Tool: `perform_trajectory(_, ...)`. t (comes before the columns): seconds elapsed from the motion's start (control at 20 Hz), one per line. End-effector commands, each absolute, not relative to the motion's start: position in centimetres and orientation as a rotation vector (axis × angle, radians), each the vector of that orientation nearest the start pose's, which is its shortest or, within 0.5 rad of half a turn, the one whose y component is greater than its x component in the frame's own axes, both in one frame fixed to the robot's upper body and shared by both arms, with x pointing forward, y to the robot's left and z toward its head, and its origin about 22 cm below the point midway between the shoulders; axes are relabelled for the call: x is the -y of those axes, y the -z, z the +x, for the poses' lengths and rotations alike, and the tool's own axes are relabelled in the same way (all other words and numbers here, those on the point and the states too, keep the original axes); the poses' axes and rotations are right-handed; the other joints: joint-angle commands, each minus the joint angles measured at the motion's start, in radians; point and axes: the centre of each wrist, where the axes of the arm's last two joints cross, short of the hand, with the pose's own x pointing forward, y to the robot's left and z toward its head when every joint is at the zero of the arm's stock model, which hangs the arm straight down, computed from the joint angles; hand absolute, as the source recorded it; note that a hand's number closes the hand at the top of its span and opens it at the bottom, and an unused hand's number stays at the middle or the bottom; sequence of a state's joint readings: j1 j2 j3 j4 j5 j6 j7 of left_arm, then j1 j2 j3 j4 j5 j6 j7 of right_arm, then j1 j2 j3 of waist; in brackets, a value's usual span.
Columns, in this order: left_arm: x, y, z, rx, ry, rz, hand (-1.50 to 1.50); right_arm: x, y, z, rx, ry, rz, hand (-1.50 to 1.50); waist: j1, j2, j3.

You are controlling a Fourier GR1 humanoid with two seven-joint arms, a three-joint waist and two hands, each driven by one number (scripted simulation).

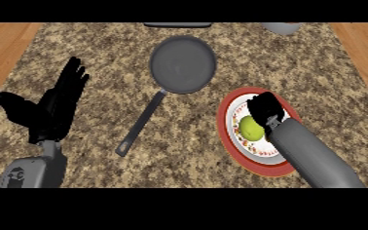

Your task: Pick the sweet potato from the plate and place it in the pan

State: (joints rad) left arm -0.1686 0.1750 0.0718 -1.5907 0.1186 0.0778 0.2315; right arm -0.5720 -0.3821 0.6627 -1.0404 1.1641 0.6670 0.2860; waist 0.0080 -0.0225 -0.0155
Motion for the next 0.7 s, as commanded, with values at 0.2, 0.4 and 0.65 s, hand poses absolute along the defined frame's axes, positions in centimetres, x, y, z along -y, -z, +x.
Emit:
perform_trajectory(0.2,-27.3,-5.3,28.2,1.526,-0.058,0.113,0.00,18.2,2.1,32.9,0.413,-2.004,-0.830,1.50,-0.002,0.025,0.016)
perform_trajectory(0.4,-27.2,-6.2,28.8,1.513,-0.025,0.075,0.00,11.3,-1.9,34.0,0.605,-1.836,-0.946,1.50,0.005,0.023,0.016)
perform_trajectory(0.65,-25.8,-6.0,28.8,1.529,0.001,0.057,0.00,7.5,-7.1,36.0,0.797,-1.328,-1.036,1.50,0.061,0.030,0.024)
